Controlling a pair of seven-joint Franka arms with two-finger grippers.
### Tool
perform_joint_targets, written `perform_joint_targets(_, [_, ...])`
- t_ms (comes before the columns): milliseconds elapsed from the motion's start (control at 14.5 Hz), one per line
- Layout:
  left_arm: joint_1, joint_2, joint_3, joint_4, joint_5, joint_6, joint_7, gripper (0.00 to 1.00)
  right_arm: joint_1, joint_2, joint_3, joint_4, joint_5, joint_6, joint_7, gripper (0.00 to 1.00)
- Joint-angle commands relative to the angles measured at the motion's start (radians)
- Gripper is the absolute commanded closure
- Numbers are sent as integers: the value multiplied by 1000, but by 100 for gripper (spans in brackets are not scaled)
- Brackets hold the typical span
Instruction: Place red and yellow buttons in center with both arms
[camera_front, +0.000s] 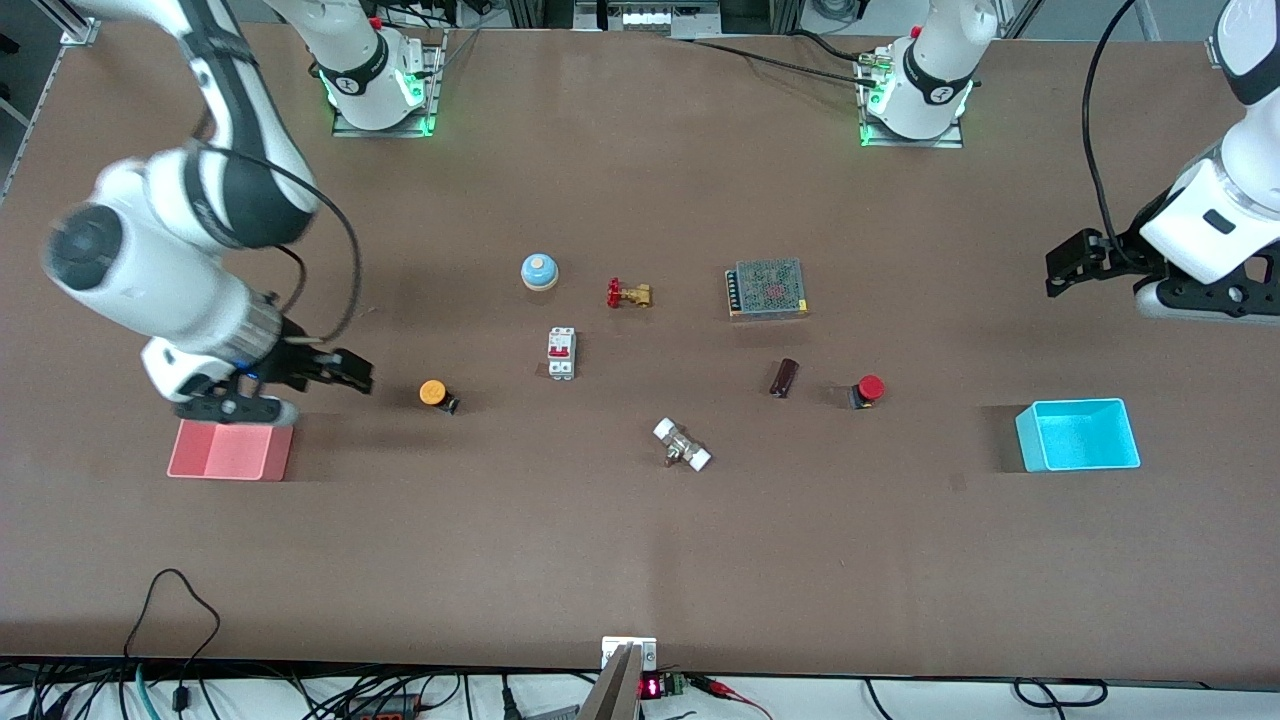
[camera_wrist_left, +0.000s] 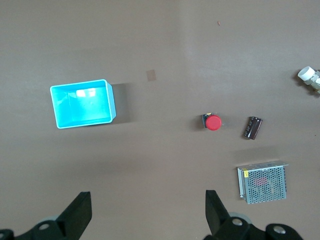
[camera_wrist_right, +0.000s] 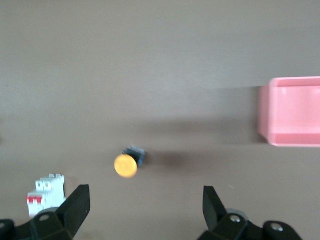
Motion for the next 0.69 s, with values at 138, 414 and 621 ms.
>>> perform_joint_targets(138, [13,16,-7,26,-20,-17,11,0,-15,-175,-58,15,-23,-213,-40,0])
perform_joint_targets(414, [12,17,-9,31,-20,-20,8,0,-15,-253,-70,21,-45,-336,-40,0])
perform_joint_targets(621, [12,17,-9,31,-20,-20,0,0,-16,-264,-70,22,-45,-354,-42,0])
